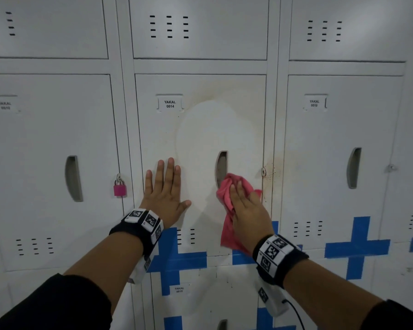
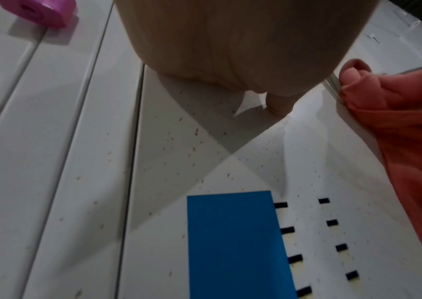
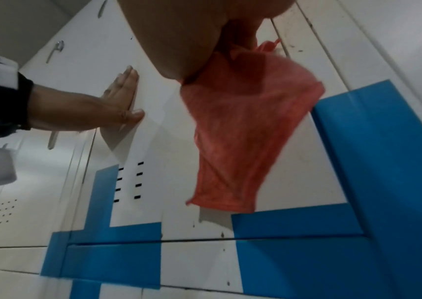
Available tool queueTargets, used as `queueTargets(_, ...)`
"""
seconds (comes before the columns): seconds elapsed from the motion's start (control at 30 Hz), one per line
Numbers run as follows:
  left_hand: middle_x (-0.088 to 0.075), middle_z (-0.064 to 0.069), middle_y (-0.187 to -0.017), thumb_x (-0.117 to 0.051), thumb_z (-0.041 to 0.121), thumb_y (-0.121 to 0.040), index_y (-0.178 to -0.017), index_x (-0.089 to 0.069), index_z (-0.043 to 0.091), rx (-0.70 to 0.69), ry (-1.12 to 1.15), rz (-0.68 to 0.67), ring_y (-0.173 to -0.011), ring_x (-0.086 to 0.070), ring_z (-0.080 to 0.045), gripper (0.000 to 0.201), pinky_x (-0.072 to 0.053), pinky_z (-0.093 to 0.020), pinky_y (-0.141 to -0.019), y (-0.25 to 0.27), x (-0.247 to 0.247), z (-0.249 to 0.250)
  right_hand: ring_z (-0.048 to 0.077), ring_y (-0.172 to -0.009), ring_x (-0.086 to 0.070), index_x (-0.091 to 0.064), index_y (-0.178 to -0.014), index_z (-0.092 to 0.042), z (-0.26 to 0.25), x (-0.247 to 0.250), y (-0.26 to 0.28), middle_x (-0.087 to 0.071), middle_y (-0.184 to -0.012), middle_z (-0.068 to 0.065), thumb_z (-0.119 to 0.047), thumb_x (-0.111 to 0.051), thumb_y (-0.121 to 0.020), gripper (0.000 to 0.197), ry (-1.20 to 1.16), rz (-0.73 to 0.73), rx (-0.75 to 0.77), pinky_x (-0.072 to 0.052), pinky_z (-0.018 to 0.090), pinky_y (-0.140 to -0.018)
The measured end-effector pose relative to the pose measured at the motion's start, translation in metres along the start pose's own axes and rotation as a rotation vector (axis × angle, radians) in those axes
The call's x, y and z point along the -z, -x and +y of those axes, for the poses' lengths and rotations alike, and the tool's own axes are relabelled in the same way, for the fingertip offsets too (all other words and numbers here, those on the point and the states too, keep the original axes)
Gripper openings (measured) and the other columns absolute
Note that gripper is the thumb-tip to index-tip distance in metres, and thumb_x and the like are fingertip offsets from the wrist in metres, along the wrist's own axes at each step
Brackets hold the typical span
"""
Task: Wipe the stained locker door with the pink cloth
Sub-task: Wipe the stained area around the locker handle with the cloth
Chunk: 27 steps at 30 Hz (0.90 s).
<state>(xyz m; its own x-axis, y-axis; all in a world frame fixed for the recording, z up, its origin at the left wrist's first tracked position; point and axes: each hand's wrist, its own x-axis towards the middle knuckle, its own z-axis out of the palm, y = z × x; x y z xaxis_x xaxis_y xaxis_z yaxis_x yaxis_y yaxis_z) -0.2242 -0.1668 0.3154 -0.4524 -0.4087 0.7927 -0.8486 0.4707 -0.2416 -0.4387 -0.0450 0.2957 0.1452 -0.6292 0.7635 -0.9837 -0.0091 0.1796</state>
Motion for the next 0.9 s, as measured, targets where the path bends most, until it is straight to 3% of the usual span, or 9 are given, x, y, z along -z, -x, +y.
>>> queueTargets(0.1, 0.019, -0.016, -0.157, -0.006, 0.067, -0.09, -0.149, 0.007, 0.003, 0.003, 0.003, -0.005, -0.145, 0.011, -0.037, 0.089, 0.008, -0.054, -0.114, 0.0, 0.0, 0.0, 0.033, -0.111, -0.06, -0.058, -0.123, 0.004, 0.0, 0.012, 0.005, -0.064, -0.119, 0.017, -0.013, -0.078, -0.068, 0.061, -0.129, 0.163, 0.009, -0.055, 0.045, -0.085)
queueTargets(0.17, 0.017, -0.017, -0.158, -0.01, 0.066, -0.09, -0.149, 0.008, 0.003, 0.004, -0.005, -0.002, -0.145, 0.011, -0.037, 0.088, 0.007, -0.054, -0.114, 0.0, 0.001, 0.001, 0.031, -0.102, -0.061, -0.056, -0.122, 0.005, -0.004, 0.026, -0.001, -0.066, -0.113, 0.018, -0.015, -0.054, -0.078, 0.048, -0.222, 0.257, 0.021, -0.059, 0.042, -0.073)
queueTargets(0.23, 0.016, -0.017, -0.157, -0.018, 0.064, -0.088, -0.149, 0.009, 0.003, 0.006, -0.005, -0.002, -0.145, 0.011, -0.037, 0.09, 0.007, -0.054, -0.114, 0.0, 0.001, 0.001, 0.027, -0.11, -0.05, -0.051, -0.128, 0.003, -0.008, 0.038, -0.015, -0.062, -0.12, 0.019, -0.019, -0.036, -0.079, 0.056, -0.335, 0.31, -0.003, -0.054, 0.041, -0.086)
queueTargets(0.33, 0.016, -0.017, -0.157, -0.011, 0.066, -0.089, -0.149, 0.008, 0.003, 0.013, -0.012, -0.016, -0.145, 0.012, -0.037, 0.089, 0.01, -0.053, -0.114, 0.0, 0.002, 0.002, 0.028, -0.12, -0.042, -0.045, -0.136, 0.001, -0.013, 0.052, -0.044, -0.052, -0.135, 0.018, -0.019, -0.031, -0.085, 0.057, -0.428, 0.354, -0.071, -0.042, 0.041, -0.102)
queueTargets(0.47, 0.015, -0.017, -0.157, -0.011, 0.066, -0.089, -0.149, 0.006, 0.003, 0.015, -0.015, -0.03, -0.145, 0.011, -0.037, 0.089, 0.008, -0.054, -0.114, 0.0, 0.002, 0.002, 0.032, -0.121, -0.04, -0.034, -0.144, 0.0, -0.017, 0.052, -0.078, -0.044, -0.144, 0.014, -0.003, -0.045, -0.09, 0.055, -0.381, 0.291, -0.127, -0.047, 0.042, -0.096)
queueTargets(0.6, 0.015, -0.017, -0.158, -0.023, 0.062, -0.087, -0.149, 0.006, 0.003, 0.012, -0.02, -0.012, -0.145, 0.011, -0.037, 0.09, 0.009, -0.054, -0.114, -0.001, 0.001, 0.001, 0.039, -0.127, -0.039, -0.025, -0.147, -0.001, -0.018, 0.035, -0.079, -0.033, -0.15, 0.017, -0.009, -0.057, -0.087, 0.068, -0.182, 0.163, -0.071, -0.043, 0.045, -0.101)
queueTargets(0.73, 0.018, -0.016, -0.157, -0.023, 0.062, -0.086, -0.149, 0.013, 0.004, 0.024, -0.022, -0.012, -0.145, 0.012, -0.037, 0.092, 0.01, -0.054, -0.114, 0.0, 0.0, 0.002, 0.036, -0.109, -0.056, -0.042, -0.136, 0.006, -0.021, 0.031, -0.066, -0.051, -0.135, 0.024, -0.02, -0.089, -0.053, 0.099, 0.003, 0.183, 0.0, -0.05, 0.04, -0.09)
queueTargets(0.83, 0.017, -0.015, -0.157, -0.023, 0.062, -0.086, -0.149, 0.012, 0.005, 0.023, -0.016, -0.009, -0.145, 0.011, -0.036, 0.092, 0.011, -0.053, -0.114, 0.0, 0.001, 0.002, 0.039, -0.113, -0.054, -0.038, -0.138, 0.007, -0.026, 0.023, -0.055, -0.05, -0.135, 0.024, -0.02, -0.093, -0.049, 0.108, -0.051, 0.129, -0.015, -0.048, 0.043, -0.094)
queueTargets(0.9, 0.017, -0.015, -0.157, -0.023, 0.062, -0.086, -0.149, 0.012, 0.005, 0.019, -0.022, -0.004, -0.145, 0.011, -0.036, 0.091, 0.012, -0.053, -0.114, 0.0, 0.002, 0.003, 0.039, -0.093, -0.058, -0.042, -0.135, 0.009, -0.028, 0.017, -0.05, -0.059, -0.12, 0.025, -0.008, -0.091, -0.05, 0.1, -0.181, 0.169, -0.087, -0.055, 0.042, -0.077)
